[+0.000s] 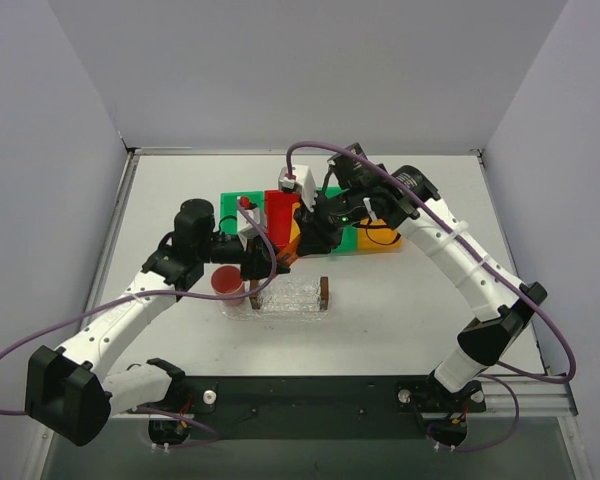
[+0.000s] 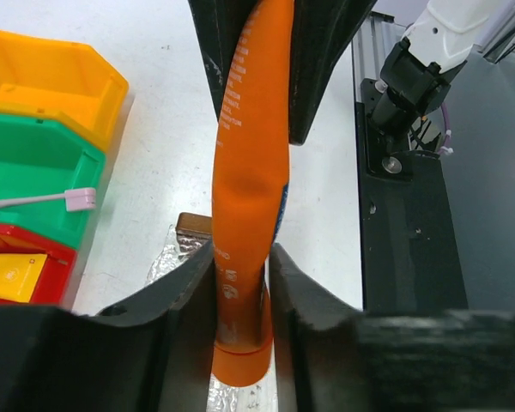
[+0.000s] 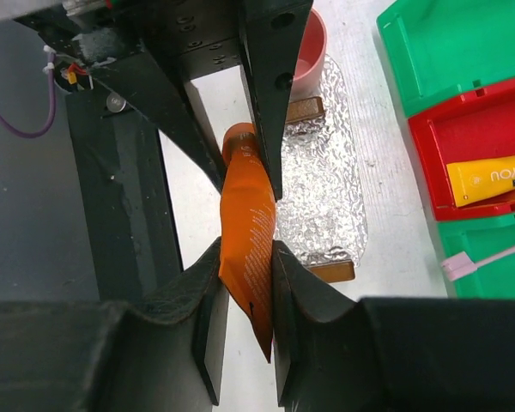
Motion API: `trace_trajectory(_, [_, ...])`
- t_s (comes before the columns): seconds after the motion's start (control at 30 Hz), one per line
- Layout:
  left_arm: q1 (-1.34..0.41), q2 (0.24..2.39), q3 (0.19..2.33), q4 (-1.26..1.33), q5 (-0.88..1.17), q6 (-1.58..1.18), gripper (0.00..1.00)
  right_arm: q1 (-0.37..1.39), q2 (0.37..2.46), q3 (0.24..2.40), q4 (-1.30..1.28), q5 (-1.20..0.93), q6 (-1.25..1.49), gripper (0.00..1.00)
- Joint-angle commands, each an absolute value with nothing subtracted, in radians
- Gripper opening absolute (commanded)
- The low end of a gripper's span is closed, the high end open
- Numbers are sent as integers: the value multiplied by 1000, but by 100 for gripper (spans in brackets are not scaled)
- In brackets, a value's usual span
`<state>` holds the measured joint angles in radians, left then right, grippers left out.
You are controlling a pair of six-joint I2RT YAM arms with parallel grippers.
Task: Prepare toiletry sets of a toothbrush and toothpaste on the tray
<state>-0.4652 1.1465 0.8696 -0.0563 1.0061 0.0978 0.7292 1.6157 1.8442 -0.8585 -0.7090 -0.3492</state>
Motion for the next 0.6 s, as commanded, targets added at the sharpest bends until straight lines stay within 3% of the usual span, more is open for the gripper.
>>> trace_trajectory(0.0, [-460,1109,879,-66,986,141,45,733,1591,1868,-848,-673,-342,1])
trace_trajectory(0.03, [-457,1100,876,-66,980,141,56,735,1589,1867,-850,-666,-342,0])
trace_trajectory(0.3, [-405,1063,891,-104,943,153,85,735,1568,1841,-856,-566,-341,0])
trace_trajectory(0.57, [-338,1028,942,-273,845,267,89,761,1588,1838,-896,-387,-360,0])
